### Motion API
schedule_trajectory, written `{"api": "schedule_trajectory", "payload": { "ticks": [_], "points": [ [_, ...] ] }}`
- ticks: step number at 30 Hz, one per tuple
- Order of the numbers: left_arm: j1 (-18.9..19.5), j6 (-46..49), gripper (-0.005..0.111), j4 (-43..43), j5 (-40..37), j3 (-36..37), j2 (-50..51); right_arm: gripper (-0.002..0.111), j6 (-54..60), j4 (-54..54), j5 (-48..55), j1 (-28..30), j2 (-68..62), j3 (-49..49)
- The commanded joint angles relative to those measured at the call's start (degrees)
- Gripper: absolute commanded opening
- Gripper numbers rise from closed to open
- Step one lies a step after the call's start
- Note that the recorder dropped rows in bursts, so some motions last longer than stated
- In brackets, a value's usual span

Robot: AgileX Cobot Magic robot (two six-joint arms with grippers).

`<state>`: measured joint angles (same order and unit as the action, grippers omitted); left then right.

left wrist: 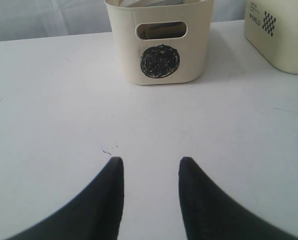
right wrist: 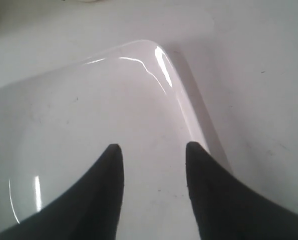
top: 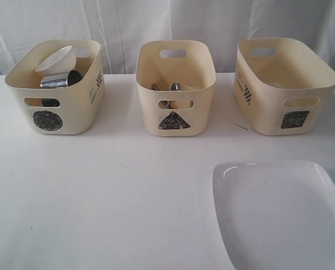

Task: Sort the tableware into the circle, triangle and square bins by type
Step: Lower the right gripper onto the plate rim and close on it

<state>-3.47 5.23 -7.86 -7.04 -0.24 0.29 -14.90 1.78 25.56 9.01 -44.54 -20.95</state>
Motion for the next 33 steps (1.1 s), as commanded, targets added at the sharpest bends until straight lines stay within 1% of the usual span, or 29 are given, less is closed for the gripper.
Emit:
{"api": "schedule_trajectory", "payload": {
  "ticks": [1,4,6,11,13,17,18,22,31,33],
  "points": [
    [-0.07,0.09,0.042,-0.41,-0.21,0.24,-0.29,0.049,0.34,0.66,0.39,0.33,0.27,0.30],
    [-0.07,0.09,0.042,-0.41,-0.21,0.24,-0.29,0.061,0.29,0.32,0.60,0.33,-0.65,0.30],
    [-0.07,0.09,0.042,-0.41,-0.21,0.24,-0.29,0.064,1.05,0.34,1.57,0.33,-2.73,-0.05],
    [-0.07,0.09,0.042,-0.41,-0.21,0.24,-0.29,0.064,1.94,0.34,6.09,0.33,-13.41,-3.90],
    [-0.07,0.09,0.042,-0.41,-0.21,0.24,-0.29,0.064,3.94,-0.48,7.02,0.33,-16.46,-6.24],
    [-0.07,0.09,0.042,-0.41,-0.21,0.24,-0.29,0.064,11.62,-3.61,9.43,0.48,-20.32,-10.45],
    [-0.07,0.09,0.042,-0.41,-0.21,0.24,-0.29,0.064,13.47,-4.64,9.94,1.27,-21.47,-11.17],
    [-0.07,0.09,0.042,-0.41,-0.21,0.24,-0.29,0.064,13.71,-8.53,10.48,4.68,-26.67,-12.34],
    [-0.07,0.09,0.042,-0.41,-0.21,0.24,-0.29,0.064,21.10,-13.84,10.41,4.81,-28.35,-12.34],
    [-0.07,0.09,0.042,-0.41,-0.21,0.24,-0.29,0.064,21.32,-13.83,10.41,5.03,-28.35,-12.34]
  ]
}}
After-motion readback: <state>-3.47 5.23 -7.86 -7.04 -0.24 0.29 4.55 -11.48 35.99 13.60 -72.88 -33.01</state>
